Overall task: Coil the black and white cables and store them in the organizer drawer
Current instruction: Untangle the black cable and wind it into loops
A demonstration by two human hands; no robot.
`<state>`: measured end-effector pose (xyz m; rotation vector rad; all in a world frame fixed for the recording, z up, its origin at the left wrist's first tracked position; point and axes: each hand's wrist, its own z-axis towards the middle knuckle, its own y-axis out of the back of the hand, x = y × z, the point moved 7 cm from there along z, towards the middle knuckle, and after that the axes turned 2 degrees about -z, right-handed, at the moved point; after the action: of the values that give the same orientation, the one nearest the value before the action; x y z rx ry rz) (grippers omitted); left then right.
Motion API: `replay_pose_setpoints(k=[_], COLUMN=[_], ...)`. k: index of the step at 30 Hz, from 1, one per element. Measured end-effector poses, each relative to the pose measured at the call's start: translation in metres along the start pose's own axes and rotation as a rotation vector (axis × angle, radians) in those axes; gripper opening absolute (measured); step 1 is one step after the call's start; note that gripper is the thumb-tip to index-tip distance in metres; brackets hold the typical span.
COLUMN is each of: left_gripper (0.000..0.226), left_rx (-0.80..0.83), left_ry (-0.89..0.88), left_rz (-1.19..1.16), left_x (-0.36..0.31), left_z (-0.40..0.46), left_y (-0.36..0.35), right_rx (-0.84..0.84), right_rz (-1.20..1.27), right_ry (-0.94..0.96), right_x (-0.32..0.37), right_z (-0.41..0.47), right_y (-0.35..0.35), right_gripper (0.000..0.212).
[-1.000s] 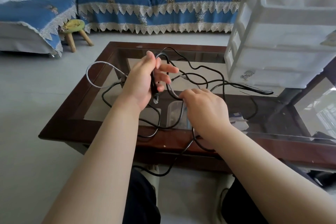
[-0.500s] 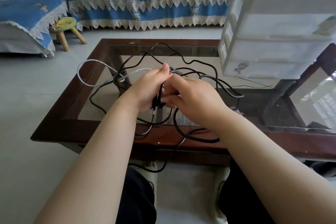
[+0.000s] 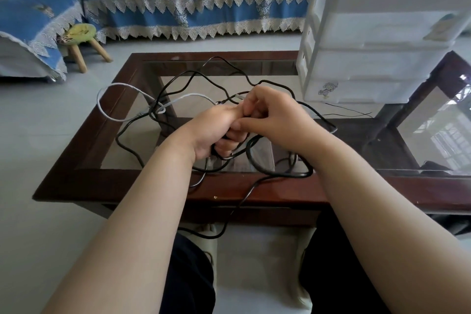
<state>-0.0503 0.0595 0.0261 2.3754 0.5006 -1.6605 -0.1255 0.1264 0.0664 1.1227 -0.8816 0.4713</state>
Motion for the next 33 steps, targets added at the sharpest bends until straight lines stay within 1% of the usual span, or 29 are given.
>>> replay_pose_setpoints(k=[3, 4, 5, 6, 7, 9, 10, 11, 13, 15, 18, 21, 23, 25, 27, 29, 31, 33], left_gripper=[0.051, 0.049, 0.048, 0.048, 0.048, 0.050, 0.051, 0.052, 0.051, 0.047, 0.044, 0.053, 0.059, 0.059, 0.056, 0.056, 0.055, 0.054], left_rx=[-0.004, -0.008, -0.011, -0.013, -0.013, 0.000, 0.011, 0.027, 0.078, 0.127, 0.158, 0.155, 0.116, 0.076, 0.048, 0.020, -0.013, -0.039], left_ry=[-0.002, -0.008, -0.012, -0.015, -0.017, -0.020, -0.023, -0.026, -0.033, -0.046, -0.058, -0.050, -0.042, -0.041, -0.040, -0.032, -0.026, -0.033], left_rz=[-0.212, -0.269, -0.321, -0.364, -0.398, -0.448, -0.462, -0.471, -0.474, -0.457, -0.415, -0.383, -0.384, -0.390, -0.391, -0.392, -0.393, -0.406], left_x=[0.000, 0.000, -0.001, -0.002, -0.002, -0.004, -0.005, -0.005, -0.007, -0.009, -0.010, -0.010, -0.010, -0.010, -0.011, -0.011, -0.011, -0.011], left_z=[0.002, 0.002, 0.002, 0.002, 0.002, 0.002, 0.001, 0.001, -0.001, -0.002, -0.004, -0.005, -0.005, -0.005, -0.005, -0.006, -0.007, -0.007], left_y=[0.002, 0.003, 0.004, 0.005, 0.006, 0.005, 0.004, 0.003, 0.001, -0.002, -0.004, -0.005, -0.002, 0.001, 0.004, 0.008, 0.012, 0.016], right_rx=[0.073, 0.107, 0.138, 0.156, 0.157, 0.109, 0.092, 0.096, 0.114, 0.052, -0.025, -0.072, -0.131, -0.157, -0.134, -0.108, -0.093, -0.153], right_rz=[0.406, 0.499, 0.537, 0.514, 0.437, 0.222, 0.141, 0.104, 0.094, 0.074, 0.021, 0.010, 0.059, 0.134, 0.190, 0.223, 0.283, 0.273], right_ry=[0.010, -0.001, -0.018, -0.046, -0.088, -0.193, -0.226, -0.231, -0.186, -0.140, -0.106, -0.089, -0.090, -0.131, -0.168, -0.154, -0.133, -0.184], right_x=[-0.003, -0.005, -0.007, -0.011, -0.015, -0.026, -0.028, -0.029, -0.025, -0.020, -0.018, -0.016, -0.016, -0.018, -0.021, -0.020, -0.018, -0.023], right_z=[-0.004, -0.005, -0.006, -0.007, -0.008, -0.010, -0.011, -0.012, -0.012, -0.012, -0.011, -0.012, -0.012, -0.013, -0.014, -0.014, -0.014, -0.012], right_y=[0.012, 0.016, 0.018, 0.018, 0.018, 0.018, 0.017, 0.016, 0.013, 0.016, 0.018, 0.018, 0.020, 0.022, 0.021, 0.019, 0.015, 0.016], right_gripper=[0.020, 0.022, 0.027, 0.034, 0.042, 0.050, 0.047, 0.040, 0.028, 0.029, 0.030, 0.031, 0.032, 0.041, 0.053, 0.063, 0.067, 0.067])
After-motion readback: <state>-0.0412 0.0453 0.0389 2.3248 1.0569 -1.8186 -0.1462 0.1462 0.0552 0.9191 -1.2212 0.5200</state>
